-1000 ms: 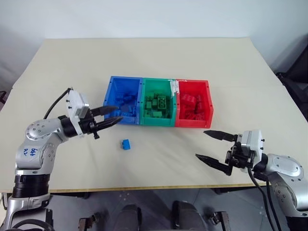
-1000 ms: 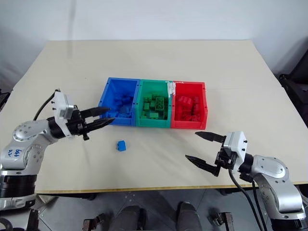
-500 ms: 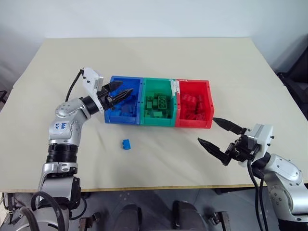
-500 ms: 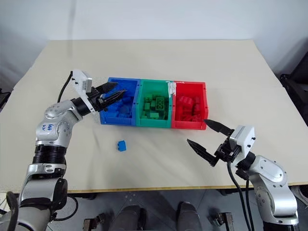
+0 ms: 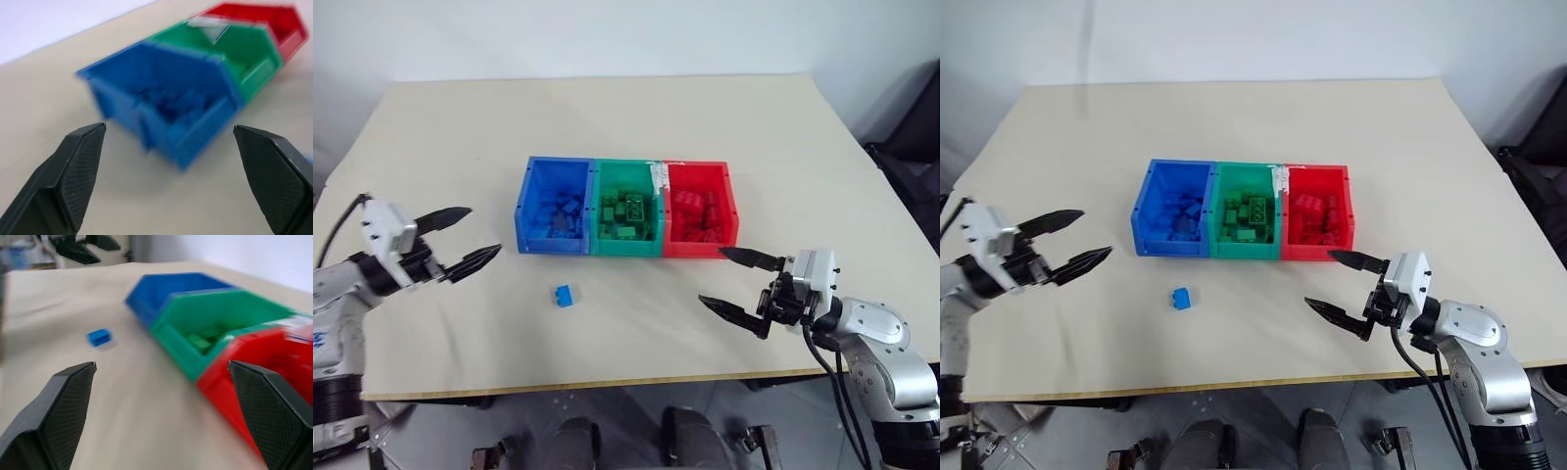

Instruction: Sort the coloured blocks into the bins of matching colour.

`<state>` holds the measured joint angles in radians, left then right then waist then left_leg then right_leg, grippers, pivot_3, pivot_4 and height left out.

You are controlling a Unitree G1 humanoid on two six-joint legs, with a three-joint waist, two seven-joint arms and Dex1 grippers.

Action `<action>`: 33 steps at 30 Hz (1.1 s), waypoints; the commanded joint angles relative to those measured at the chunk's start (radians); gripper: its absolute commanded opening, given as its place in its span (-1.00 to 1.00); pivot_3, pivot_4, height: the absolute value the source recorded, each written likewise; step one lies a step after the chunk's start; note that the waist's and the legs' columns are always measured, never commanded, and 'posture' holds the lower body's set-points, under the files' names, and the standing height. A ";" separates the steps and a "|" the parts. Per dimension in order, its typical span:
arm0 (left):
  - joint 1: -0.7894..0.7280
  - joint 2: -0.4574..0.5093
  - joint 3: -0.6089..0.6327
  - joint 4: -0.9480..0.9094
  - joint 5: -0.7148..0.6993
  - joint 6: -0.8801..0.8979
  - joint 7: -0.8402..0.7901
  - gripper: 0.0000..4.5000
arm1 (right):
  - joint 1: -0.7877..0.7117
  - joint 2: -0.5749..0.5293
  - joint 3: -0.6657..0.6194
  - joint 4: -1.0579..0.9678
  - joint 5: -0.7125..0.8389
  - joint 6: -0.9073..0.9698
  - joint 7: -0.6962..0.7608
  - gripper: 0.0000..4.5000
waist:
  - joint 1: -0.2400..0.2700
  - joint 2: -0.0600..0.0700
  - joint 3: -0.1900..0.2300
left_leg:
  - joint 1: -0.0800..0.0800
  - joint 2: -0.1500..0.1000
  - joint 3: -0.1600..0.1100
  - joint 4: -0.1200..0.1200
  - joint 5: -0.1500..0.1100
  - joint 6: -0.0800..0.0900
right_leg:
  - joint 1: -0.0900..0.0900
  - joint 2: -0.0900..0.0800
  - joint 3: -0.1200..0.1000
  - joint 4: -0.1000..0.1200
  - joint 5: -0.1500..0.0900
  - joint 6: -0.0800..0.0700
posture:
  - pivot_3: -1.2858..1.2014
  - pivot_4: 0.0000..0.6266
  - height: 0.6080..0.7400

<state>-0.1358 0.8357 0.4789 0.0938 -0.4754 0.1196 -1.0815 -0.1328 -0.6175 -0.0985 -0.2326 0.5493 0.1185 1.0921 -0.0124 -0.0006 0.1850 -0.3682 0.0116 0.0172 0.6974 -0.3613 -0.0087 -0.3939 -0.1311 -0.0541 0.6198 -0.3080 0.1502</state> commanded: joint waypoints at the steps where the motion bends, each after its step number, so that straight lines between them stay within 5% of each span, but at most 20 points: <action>1: 0.112 0.036 0.042 -0.057 -0.029 0.012 -0.075 0.98 | -0.030 -0.024 0.023 0.038 -0.006 -0.018 0.075 1.00 | 0.008 0.000 0.000 | 0.000 0.000 0.000 0.000 0.000 0.000 | 0.000 0.000 0.000 0.000 0.000 0.000 | 0.03 -0.52 1.00; 7: 0.150 0.023 -0.032 -0.147 -0.011 0.034 -0.056 0.98 | -0.050 -0.052 0.044 0.062 -0.013 -0.022 0.148 1.00 | 0.026 0.000 0.000 | -0.001 0.000 -0.001 0.000 -0.001 0.001 | 0.000 -0.001 -0.001 0.000 0.000 0.000 | 0.03 -0.52 1.00; 12: 0.022 0.001 -0.272 -0.273 0.059 0.166 0.025 0.98 | -0.011 -0.087 0.007 0.042 -0.018 -0.023 0.157 1.00 | 0.034 0.000 0.000 | -0.001 -0.001 -0.001 0.000 -0.001 0.001 | 0.000 -0.001 0.000 0.000 0.000 0.000 | 0.03 -0.52 1.00; 17: -0.092 -0.024 -0.493 -0.232 0.190 0.183 0.034 0.98 | 0.052 -0.118 -0.028 -0.009 -0.007 -0.015 0.145 1.00 | 0.030 0.000 0.000 | -0.001 -0.001 0.001 0.000 -0.001 0.001 | -0.001 0.001 0.000 0.000 0.000 0.000 | 0.03 -0.52 1.00; 23: -0.173 -0.050 -0.604 -0.151 0.291 0.172 0.044 0.98 | 0.101 -0.124 -0.052 -0.066 0.000 0.003 0.105 1.00 | 0.021 0.000 0.000 | 0.000 0.000 0.002 0.000 -0.001 0.000 | -0.001 0.002 0.000 0.000 0.000 0.000 | 0.03 -0.52 1.00; 26: -0.198 -0.063 -0.615 -0.138 0.301 0.197 0.057 0.71 | 0.130 -0.120 -0.059 -0.101 0.003 0.012 0.084 1.00 | 0.027 0.000 0.000 | 0.000 0.000 0.002 0.000 -0.001 0.001 | 0.000 0.001 0.001 0.000 0.000 0.000 | 0.03 -0.52 1.00; 33: -0.207 -0.087 -0.601 -0.118 0.279 0.173 0.042 -0.28 | 0.170 -0.119 -0.062 -0.134 0.001 0.016 0.048 1.00 | 0.034 0.000 0.000 | 0.000 -0.001 0.002 0.001 -0.001 0.001 | 0.000 0.001 0.001 0.000 0.000 0.000 | 0.03 -0.52 1.00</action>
<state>-0.3488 0.7526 -0.1246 -0.0294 -0.1944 0.3018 -1.0308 0.0300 -0.7317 -0.1292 -0.3304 0.5358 0.1369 1.1476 0.0214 -0.0005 0.1849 -0.3683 0.0110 0.0189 0.6981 -0.3620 -0.0079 -0.3941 -0.1299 -0.0533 0.6198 -0.3078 0.1505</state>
